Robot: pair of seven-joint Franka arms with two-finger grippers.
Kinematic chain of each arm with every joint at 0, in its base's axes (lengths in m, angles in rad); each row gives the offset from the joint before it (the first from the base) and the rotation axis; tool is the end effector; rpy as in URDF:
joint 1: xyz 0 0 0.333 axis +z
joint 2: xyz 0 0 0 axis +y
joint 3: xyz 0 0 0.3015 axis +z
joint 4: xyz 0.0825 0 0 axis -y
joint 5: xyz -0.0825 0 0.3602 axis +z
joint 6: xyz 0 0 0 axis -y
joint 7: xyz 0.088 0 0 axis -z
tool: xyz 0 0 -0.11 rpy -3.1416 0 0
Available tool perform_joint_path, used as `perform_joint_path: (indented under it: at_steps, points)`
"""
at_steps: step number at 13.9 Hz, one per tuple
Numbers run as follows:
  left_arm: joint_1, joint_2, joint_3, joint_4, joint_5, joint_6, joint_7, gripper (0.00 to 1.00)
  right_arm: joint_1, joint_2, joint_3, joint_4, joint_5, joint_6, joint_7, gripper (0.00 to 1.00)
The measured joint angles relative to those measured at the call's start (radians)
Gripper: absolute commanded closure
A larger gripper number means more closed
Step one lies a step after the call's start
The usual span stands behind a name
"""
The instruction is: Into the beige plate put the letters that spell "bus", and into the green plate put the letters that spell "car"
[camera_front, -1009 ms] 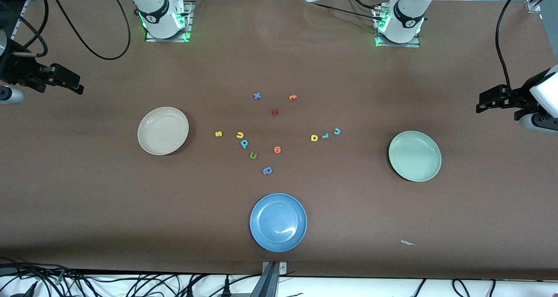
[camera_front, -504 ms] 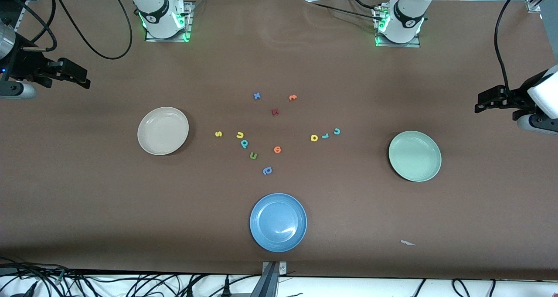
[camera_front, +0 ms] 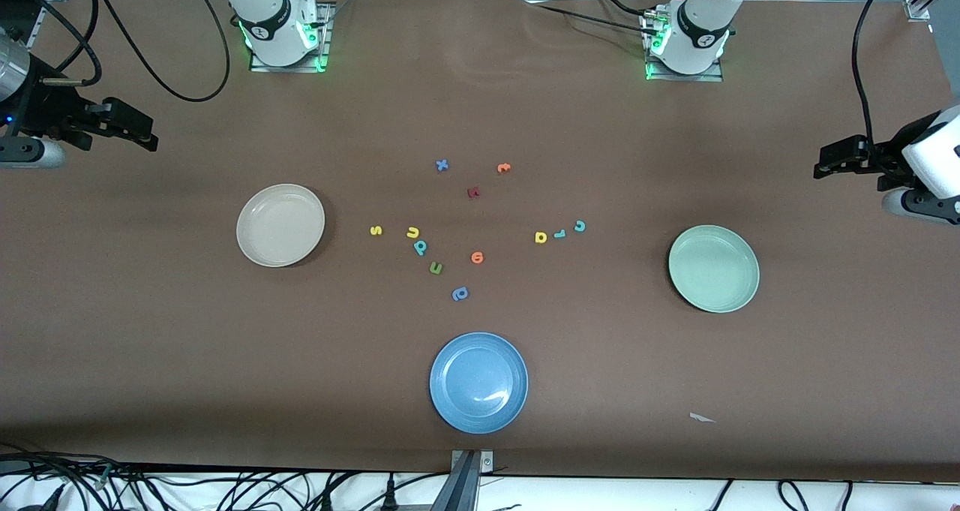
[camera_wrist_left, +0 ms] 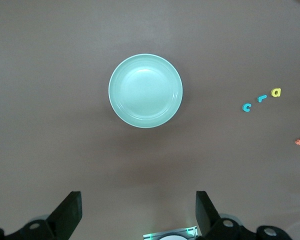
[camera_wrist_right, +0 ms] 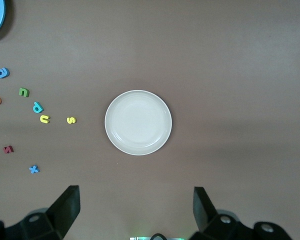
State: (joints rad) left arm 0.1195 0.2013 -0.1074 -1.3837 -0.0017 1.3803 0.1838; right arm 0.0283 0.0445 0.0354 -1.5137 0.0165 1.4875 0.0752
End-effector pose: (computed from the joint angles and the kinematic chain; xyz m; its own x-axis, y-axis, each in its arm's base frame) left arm 0.5659 0.0128 0.5643 0.9654 -0.1736 -0.1945 -0.1650 -0.9845 0.0597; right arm 0.5338 0.0355 0.6017 0.9974 -0.0102 -0.0718 -0.0111 -0.9999 -0.0127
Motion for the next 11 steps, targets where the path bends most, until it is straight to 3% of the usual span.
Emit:
perform_joint_path:
  at_steps: [11]
  points:
    - [0.014, 0.001, 0.013, 0.000, 0.000, -0.011, -0.027, 0.01, 0.000, 0.000, 0.000, 0.000, 0.000, -0.001, 0.000, 0.00]
